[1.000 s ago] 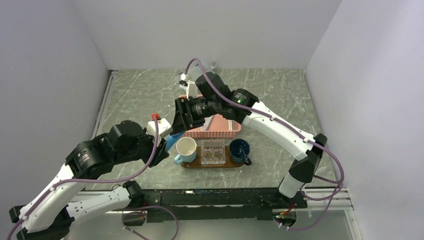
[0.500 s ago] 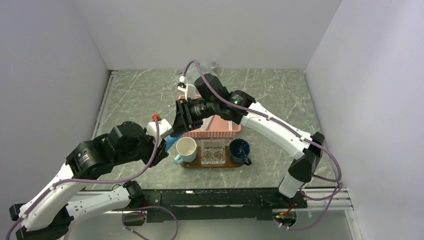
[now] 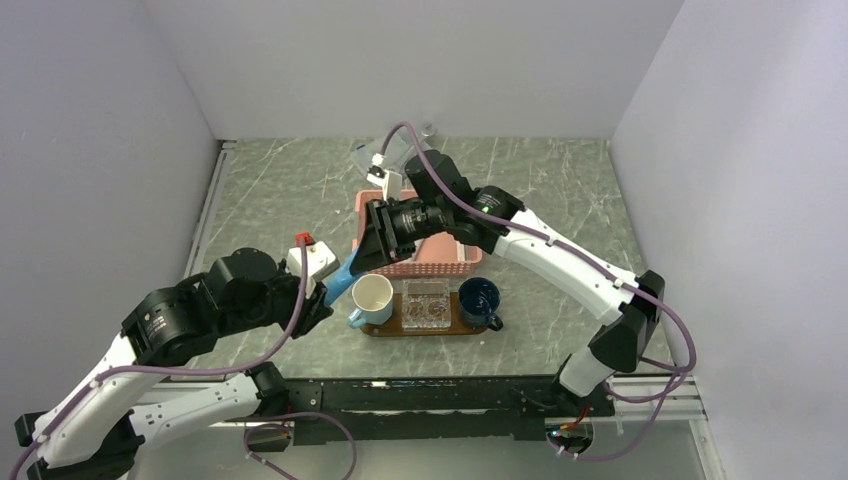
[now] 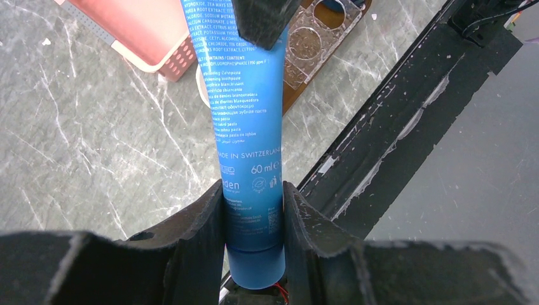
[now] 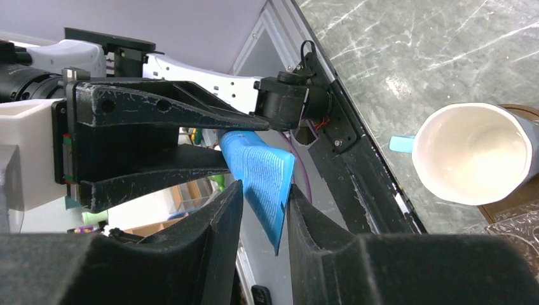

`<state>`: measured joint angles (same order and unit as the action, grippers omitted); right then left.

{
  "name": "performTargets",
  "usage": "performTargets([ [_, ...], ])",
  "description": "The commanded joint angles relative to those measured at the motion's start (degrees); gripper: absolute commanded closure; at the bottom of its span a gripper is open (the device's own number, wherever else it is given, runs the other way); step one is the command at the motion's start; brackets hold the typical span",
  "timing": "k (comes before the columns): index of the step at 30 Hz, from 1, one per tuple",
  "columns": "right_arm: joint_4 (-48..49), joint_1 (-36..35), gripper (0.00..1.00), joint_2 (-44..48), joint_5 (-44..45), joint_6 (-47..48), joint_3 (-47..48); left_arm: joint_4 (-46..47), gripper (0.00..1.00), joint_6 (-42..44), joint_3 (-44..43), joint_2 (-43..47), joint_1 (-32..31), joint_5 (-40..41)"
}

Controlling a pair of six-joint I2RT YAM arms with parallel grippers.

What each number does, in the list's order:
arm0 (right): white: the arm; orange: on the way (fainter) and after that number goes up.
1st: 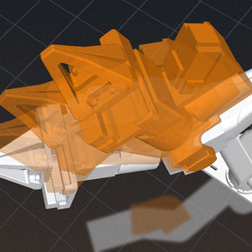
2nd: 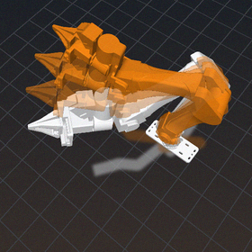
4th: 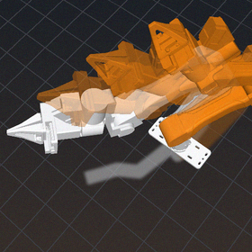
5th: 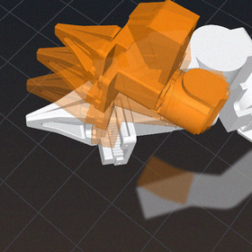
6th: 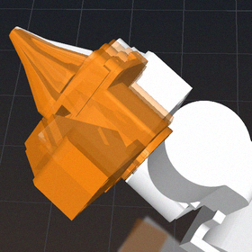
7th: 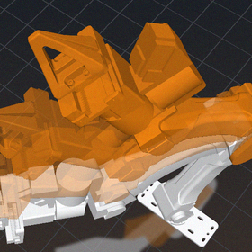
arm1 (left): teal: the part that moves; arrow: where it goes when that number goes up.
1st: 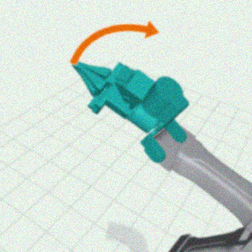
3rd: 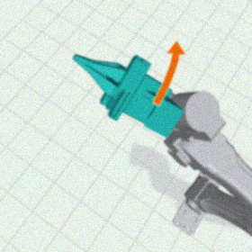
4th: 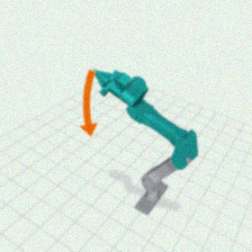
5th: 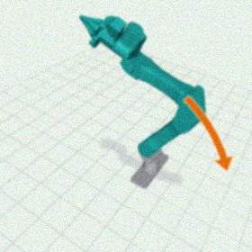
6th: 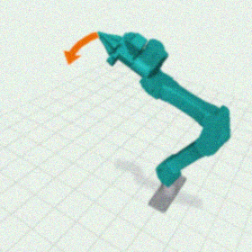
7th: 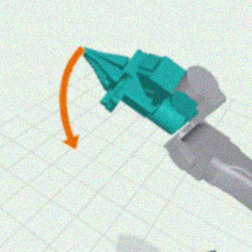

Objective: Prepare toiletry sets of a toothbrush and toothpaste on the tray

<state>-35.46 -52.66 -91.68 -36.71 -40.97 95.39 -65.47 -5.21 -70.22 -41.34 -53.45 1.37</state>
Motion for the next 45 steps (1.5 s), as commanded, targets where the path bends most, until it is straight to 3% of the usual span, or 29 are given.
performTargets([
  [1,3.8,0.8,0.66,3.6,-1.8,-1.4,-1.4,2.1,1.00,0.0,0.2,0.5,-0.3,0.2],
  [36,11.2,0.2,0.74,1.9,-4.9,-5.9,-5.3,4.1,1.00,0.0,1.7,2.1,-0.5,-2.3],
  [42,11.1,-0.1,0.86,1.6,-5.1,-5.7,-4.8,4.5,1.00,-0.1,2.1,2.4,-0.5,-2.1],
  [44,10.3,-0.1,0.99,1.3,-5.1,-5.5,-4.3,4.9,1.00,-0.2,2.3,2.5,-0.5,-1.9],
  [45,9.7,0.0,1.00,1.2,-4.9,-5.2,-4.0,5.3,1.00,-0.3,2.5,2.6,-0.6,-1.6],
])
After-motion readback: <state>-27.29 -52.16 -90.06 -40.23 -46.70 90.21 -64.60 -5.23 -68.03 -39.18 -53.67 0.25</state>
